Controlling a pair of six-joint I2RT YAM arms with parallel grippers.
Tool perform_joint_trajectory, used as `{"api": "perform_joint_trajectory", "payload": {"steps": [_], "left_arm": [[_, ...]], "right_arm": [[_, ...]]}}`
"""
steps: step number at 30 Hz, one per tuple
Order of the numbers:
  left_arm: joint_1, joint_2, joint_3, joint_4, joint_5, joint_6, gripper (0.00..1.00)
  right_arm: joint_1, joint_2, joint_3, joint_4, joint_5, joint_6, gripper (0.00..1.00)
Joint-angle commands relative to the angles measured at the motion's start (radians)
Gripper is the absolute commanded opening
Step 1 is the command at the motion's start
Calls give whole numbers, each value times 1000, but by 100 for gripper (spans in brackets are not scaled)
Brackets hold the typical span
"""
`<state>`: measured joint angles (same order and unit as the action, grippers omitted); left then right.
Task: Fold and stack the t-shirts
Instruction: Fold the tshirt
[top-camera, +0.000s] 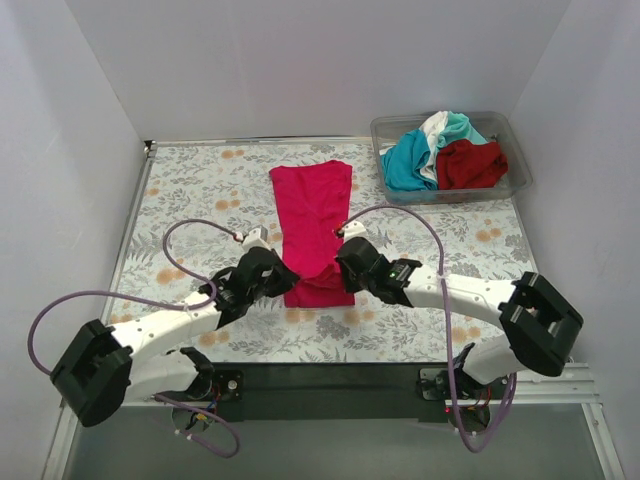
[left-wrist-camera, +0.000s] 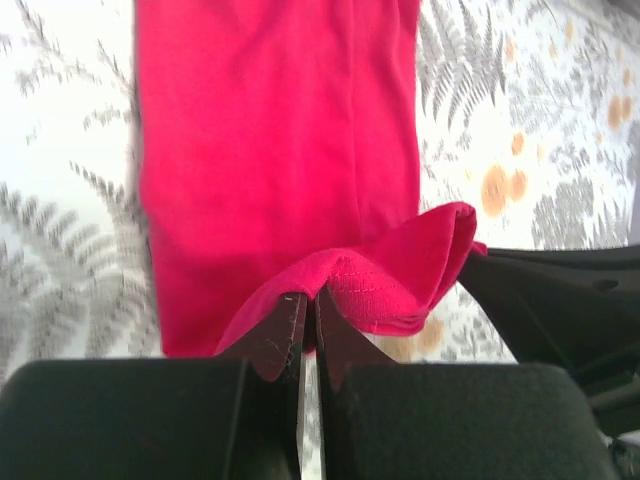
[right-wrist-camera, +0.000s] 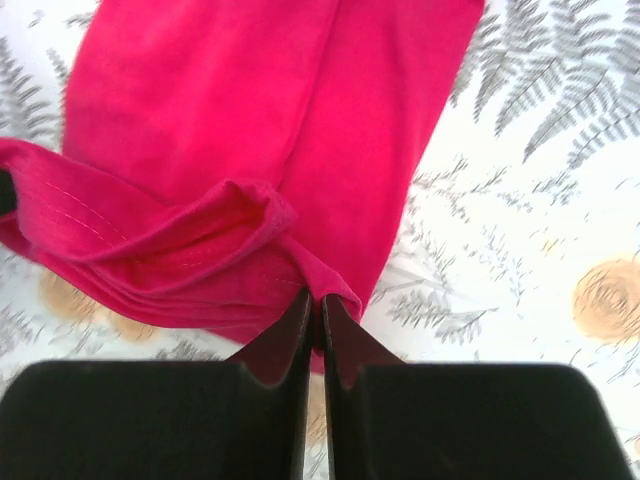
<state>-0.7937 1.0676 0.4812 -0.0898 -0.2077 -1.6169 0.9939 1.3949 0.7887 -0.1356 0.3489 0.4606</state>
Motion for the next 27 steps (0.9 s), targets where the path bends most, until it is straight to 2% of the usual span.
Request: {"api": "perform_joint_trajectory", "payload": {"steps": [1, 11, 27], "left_arm": [[88, 118, 91, 128, 91, 126, 0], [249, 402, 258, 197, 185, 238, 0], [372, 652, 477, 208, 278, 313, 0]], "right_arm": [[-57, 68, 85, 74, -1, -99, 1], [-193, 344, 323, 102, -93, -188, 1], [-282, 503, 535, 56, -129, -252, 1]]}}
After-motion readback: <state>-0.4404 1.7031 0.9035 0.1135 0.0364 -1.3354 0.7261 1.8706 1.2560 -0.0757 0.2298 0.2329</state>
